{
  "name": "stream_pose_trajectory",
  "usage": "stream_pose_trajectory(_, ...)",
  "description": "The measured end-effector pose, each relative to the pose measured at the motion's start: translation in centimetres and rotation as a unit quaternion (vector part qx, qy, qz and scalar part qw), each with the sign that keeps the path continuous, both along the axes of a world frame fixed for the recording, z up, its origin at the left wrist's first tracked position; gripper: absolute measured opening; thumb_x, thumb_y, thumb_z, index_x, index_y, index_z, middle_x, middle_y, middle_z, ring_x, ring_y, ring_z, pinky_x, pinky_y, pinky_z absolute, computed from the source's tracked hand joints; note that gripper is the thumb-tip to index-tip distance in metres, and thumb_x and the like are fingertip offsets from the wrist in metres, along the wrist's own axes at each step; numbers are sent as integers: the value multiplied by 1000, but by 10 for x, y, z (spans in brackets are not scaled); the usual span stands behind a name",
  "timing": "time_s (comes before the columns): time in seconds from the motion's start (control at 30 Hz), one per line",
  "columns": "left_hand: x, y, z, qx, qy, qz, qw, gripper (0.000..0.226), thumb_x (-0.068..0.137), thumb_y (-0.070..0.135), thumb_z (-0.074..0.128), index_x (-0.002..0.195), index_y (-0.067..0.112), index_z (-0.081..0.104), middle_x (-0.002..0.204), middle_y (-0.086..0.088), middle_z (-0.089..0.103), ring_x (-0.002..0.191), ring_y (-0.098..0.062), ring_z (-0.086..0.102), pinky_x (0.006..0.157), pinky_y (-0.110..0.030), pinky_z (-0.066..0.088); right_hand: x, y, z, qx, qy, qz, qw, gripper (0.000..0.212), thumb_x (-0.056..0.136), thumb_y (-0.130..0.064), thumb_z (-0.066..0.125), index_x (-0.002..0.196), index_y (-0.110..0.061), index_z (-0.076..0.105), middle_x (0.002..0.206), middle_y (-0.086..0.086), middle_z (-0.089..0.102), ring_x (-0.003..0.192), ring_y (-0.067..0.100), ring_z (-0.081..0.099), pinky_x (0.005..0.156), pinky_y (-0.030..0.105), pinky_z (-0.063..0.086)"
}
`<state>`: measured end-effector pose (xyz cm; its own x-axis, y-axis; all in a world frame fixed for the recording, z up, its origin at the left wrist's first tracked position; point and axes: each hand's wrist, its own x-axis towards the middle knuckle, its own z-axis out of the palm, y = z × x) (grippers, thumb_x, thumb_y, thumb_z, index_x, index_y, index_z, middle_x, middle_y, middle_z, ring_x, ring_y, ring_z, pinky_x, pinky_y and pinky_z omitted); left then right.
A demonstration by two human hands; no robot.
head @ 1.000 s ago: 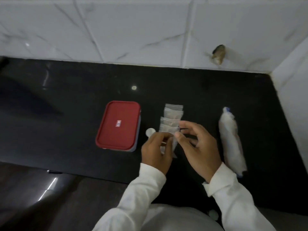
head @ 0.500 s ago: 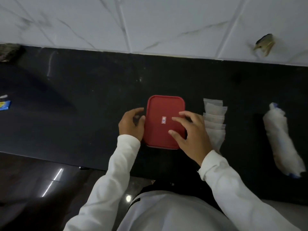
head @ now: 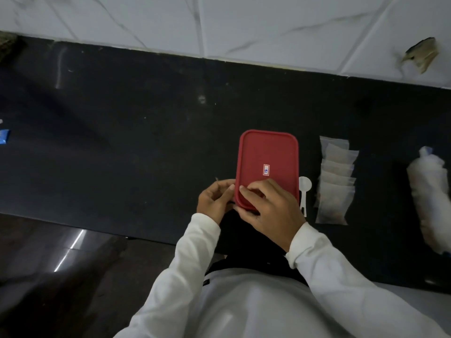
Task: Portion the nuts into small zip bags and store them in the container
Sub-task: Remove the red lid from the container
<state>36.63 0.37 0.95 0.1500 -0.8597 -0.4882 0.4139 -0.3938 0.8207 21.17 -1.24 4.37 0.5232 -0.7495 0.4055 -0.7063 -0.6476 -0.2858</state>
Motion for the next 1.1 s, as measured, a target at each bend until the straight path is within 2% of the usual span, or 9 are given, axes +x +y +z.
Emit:
stream_pose_trajectory(0.27,0,9,-7,-78,54,2,995,29,86,9,62,115,5,67,97,-13,70,94,-26,67,83,-35,55,0,-9,-7,-69,21,70,995,27,89,-27,68,95,-2,74,76,6,62,64,18,60,52,32,54)
stream_pose_trajectory(0.43,-5,13,-8,-109,44,8,993,34,82,21,69,116,14,69,94,-18,61,95,-32,61,89,-39,52,-1,-14,-6,-71,-2,99,993,25,90,-23,67,93,1,74,76,8,62,64,19,61,55,32,55)
stream_pose_trajectory(0.57,-12,15,-9,-102,33,23,994,37,85,25,66,119,9,66,95,-22,63,95,-34,62,87,-41,54,-2,-15,-4,-71,-9,104,992,25,90,-23,67,93,1,74,76,9,64,63,20,61,56,33,55)
stream_pose_trajectory(0.67,-15,17,-13,-124,-29,6,992,40,87,29,64,121,10,62,105,-34,57,98,-41,59,92,-52,51,-4,-14,-1,-68,-21,101,992,24,88,-24,70,93,0,75,76,7,65,64,18,62,58,32,55)
stream_pose_trajectory(0.73,-17,19,-14,-139,-106,-16,985,39,87,33,63,123,19,61,110,-26,59,103,-37,62,94,-54,51,-6,-14,1,-61,-35,100,992,24,87,-23,72,92,-1,76,76,7,65,64,18,62,60,31,56)
stream_pose_trajectory(0.8,-17,21,-13,-158,-186,-19,970,42,88,35,62,129,26,59,120,-12,59,110,-27,61,94,-49,53,-9,-14,3,-57,-40,103,992,24,87,-23,73,92,-1,76,76,7,66,65,17,62,63,30,56)
stream_pose_trajectory(0.87,-18,21,-12,-197,-243,-32,949,50,90,28,59,138,17,53,134,-6,54,123,-22,56,99,-44,51,-14,-14,6,-54,-36,110,992,23,87,-22,73,93,0,76,77,7,67,66,17,63,64,30,56)
stream_pose_trajectory(0.97,-23,15,-10,-232,-296,-75,923,57,92,22,52,146,5,43,150,-7,44,140,-16,41,112,-39,39,-21,-13,11,-54,-38,109,992,22,87,-20,73,94,1,76,80,8,68,67,18,64,67,30,57)
stream_pose_trajectory(1.1,-30,12,-3,-218,-314,-95,919,63,90,9,50,150,4,33,155,-5,38,144,-10,34,116,-27,32,-28,-13,17,-71,-37,93,992,22,88,-18,73,97,2,75,87,11,71,74,20,66,76,31,57)
